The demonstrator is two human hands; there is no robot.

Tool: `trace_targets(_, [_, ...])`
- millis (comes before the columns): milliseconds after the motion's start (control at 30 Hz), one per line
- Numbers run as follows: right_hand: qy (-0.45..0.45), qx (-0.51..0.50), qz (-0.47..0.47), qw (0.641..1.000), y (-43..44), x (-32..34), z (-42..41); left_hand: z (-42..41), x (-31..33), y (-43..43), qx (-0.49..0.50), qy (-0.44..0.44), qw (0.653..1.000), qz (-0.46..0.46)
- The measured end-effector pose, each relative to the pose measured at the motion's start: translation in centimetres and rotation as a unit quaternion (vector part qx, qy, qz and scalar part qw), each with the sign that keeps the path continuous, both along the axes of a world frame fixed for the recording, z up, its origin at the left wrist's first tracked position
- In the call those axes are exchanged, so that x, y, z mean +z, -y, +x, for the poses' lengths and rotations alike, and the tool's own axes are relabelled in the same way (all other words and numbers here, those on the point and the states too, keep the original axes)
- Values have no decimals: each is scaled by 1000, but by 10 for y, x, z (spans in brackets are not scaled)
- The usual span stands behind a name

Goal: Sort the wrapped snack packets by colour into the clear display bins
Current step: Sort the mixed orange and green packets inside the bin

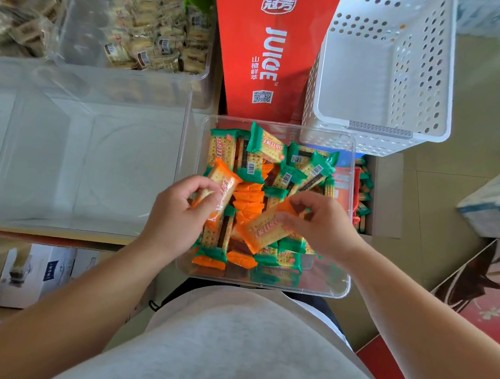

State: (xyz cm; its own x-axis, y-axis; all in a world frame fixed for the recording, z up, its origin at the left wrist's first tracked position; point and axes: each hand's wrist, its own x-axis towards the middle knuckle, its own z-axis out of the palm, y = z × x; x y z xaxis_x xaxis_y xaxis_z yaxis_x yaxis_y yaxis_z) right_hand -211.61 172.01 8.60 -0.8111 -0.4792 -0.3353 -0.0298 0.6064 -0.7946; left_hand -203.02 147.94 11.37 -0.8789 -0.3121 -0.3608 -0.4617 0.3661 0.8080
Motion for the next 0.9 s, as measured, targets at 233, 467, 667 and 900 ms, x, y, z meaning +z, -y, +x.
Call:
trace_targets(233, [-127, 196, 75, 969, 25, -32, 28, 10, -7, 9, -21, -3, 1000, 5])
trace_targets(467, [-39, 286, 188, 939, 42, -51, 40, 13, -9, 5, -38, -8, 999, 35])
trace_targets(667, [-13, 134, 86, 987, 27, -34, 33, 12, -16, -1, -79, 30, 996, 9])
trace_targets(900, [181, -65, -116, 974, 21, -3, 17, -4, -15, -15, -107, 14, 993, 40])
